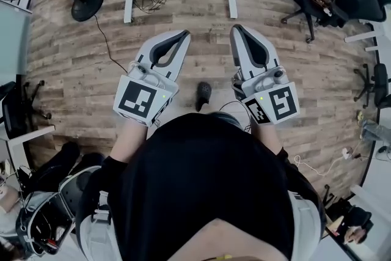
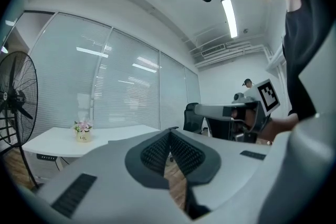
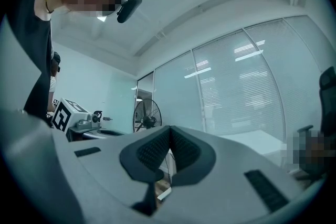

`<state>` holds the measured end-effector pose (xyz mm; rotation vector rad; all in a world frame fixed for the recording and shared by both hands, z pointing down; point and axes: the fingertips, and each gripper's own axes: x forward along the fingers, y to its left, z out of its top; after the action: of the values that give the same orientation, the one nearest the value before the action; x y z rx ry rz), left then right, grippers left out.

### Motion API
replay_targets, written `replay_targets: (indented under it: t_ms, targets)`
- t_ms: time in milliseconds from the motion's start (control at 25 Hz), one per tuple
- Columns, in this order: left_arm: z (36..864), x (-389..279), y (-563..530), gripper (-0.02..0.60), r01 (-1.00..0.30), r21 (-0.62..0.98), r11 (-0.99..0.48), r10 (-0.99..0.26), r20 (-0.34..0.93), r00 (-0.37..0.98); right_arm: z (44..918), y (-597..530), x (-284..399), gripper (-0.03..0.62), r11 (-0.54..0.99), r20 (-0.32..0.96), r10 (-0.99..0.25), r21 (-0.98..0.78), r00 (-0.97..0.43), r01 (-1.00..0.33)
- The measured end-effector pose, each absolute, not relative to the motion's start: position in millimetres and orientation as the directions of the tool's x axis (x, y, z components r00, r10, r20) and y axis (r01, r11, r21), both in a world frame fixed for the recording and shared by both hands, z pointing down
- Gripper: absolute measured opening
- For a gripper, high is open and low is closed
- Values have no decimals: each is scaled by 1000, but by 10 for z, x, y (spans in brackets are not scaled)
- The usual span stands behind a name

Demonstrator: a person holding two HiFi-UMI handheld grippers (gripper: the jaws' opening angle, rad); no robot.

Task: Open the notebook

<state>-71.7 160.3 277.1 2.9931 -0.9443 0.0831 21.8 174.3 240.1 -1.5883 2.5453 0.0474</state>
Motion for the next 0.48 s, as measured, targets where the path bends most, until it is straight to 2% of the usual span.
replay_targets:
  t_ms: [160, 480]
  targets:
    - [2800, -582, 1450, 12, -583, -21, -812, -582, 99, 807, 2396, 1560, 362, 5, 456, -136, -885, -53, -446, -888]
    - [2790, -329, 1143, 12, -612, -27, -790, -612, 78, 787, 2427, 1245, 625, 4, 481, -136, -872, -52, -471, -875]
